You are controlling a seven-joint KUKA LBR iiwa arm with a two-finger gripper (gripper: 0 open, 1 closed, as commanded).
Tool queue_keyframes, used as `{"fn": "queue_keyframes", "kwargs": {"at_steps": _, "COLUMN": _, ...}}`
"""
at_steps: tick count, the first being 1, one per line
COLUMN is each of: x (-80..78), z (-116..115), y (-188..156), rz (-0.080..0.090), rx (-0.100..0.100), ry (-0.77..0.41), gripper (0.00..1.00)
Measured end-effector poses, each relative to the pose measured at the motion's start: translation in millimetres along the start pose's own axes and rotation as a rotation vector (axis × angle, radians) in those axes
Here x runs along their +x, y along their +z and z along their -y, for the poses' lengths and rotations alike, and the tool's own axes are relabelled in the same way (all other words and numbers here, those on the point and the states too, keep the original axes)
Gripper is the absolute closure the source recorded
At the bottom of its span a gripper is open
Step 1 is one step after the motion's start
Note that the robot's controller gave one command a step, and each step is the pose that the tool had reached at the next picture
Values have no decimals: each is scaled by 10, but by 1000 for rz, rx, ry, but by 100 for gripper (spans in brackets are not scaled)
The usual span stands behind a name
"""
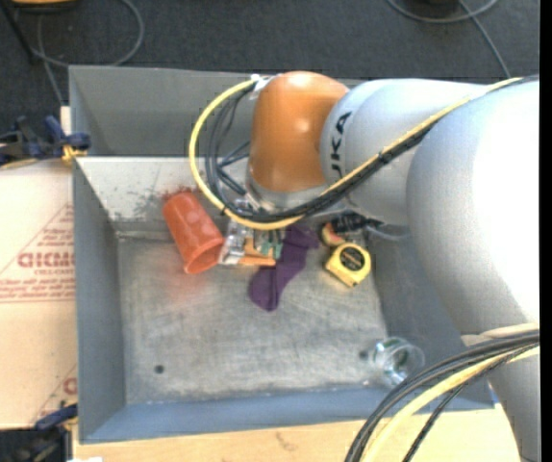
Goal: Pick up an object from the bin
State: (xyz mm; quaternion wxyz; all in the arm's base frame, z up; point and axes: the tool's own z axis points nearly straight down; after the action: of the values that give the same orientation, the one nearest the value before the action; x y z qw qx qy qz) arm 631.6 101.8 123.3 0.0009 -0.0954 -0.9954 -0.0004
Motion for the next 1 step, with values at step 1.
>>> {"fn": "queue_keyframes", "kwargs": {"at_steps": 1, "x": -15, "z": -23, "y": -541, "rz": 6, "rx": -2, "ry": 3, "gripper": 100}}
